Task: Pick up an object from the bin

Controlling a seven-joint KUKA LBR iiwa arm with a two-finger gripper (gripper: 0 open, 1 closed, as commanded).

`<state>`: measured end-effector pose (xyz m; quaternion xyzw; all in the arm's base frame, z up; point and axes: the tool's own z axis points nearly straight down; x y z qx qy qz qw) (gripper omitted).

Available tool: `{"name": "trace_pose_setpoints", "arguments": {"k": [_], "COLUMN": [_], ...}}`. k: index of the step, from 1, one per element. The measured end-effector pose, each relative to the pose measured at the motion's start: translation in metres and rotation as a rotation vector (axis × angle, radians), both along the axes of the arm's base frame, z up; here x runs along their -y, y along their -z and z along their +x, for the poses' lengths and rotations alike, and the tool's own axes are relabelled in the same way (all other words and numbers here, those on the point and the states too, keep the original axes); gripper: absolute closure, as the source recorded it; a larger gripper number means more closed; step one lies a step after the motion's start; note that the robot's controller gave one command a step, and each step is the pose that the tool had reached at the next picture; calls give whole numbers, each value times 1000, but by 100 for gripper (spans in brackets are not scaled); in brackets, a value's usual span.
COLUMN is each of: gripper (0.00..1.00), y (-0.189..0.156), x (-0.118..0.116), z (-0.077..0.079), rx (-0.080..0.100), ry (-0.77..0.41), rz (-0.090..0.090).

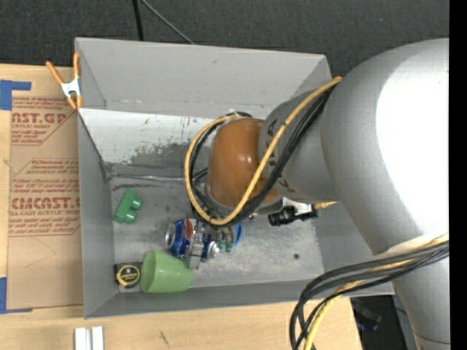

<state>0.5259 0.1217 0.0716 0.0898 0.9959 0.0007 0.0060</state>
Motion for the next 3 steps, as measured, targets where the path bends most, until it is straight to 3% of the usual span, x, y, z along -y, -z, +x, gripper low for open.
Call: {"name": "trace_pose_setpoints", "arguments": {"k": [1, 2, 3], "gripper": [0, 0, 0], "y": [-30, -40, -2], "x": [4, -1, 1], "z": [-3, -14, -15], "rx": [-7, -12, 6], "ry": [3, 264, 407], "rz": [1, 2, 6]}}
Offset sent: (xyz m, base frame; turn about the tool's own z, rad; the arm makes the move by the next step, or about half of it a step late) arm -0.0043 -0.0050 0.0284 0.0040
